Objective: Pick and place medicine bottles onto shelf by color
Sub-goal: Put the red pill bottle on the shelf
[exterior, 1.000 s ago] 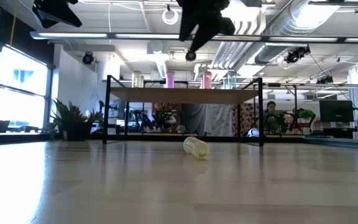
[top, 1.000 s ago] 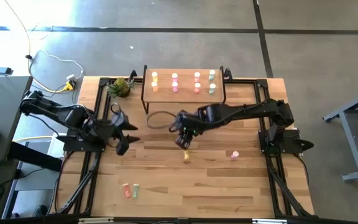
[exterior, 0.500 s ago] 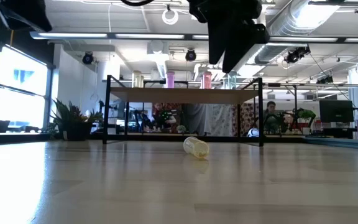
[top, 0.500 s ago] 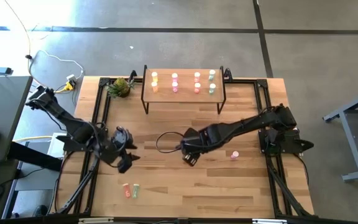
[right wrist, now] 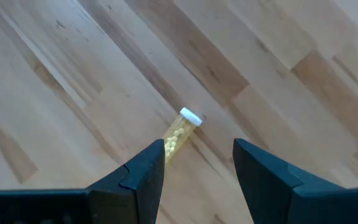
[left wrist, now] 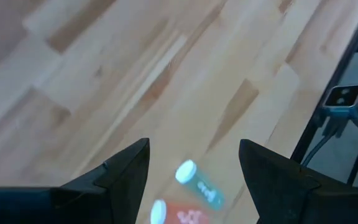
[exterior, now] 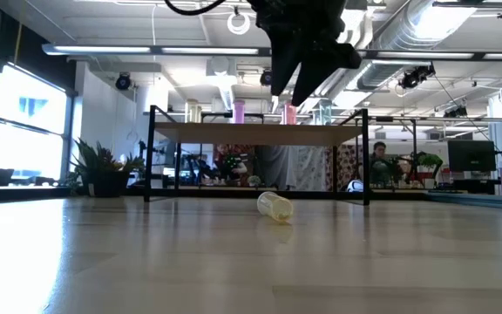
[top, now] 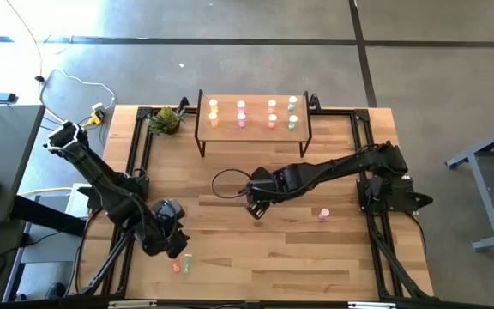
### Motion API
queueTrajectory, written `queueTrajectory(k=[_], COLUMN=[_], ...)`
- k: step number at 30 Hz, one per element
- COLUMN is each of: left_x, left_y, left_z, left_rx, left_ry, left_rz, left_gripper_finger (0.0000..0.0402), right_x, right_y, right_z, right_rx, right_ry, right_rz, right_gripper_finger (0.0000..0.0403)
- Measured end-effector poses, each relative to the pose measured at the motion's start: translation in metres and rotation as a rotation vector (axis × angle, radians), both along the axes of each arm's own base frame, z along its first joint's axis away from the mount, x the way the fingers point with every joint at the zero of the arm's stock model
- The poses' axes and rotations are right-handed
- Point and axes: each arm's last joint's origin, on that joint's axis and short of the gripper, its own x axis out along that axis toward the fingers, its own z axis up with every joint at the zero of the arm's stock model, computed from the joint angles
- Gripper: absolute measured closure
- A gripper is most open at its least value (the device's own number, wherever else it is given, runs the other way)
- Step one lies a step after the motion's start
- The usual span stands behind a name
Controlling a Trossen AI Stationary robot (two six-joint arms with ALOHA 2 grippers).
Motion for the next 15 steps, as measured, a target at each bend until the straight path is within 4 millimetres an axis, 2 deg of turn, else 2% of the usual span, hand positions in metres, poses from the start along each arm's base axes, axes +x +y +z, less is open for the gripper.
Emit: queueTrajectory(k=[15], left_x=[-0.004], left_y=[-0.036], left_z=[-0.036], left_rx=[-0.172], left_ry=[0.179], left_rz=[0.275], left_gripper_finger=[0.0163], right_x=[0.001], right_y=[-0.025], right_z=[-0.001], right_rx=[-0.028], right_ry=[0.072], right_rz=[0.199], right_gripper_finger=[0.0221])
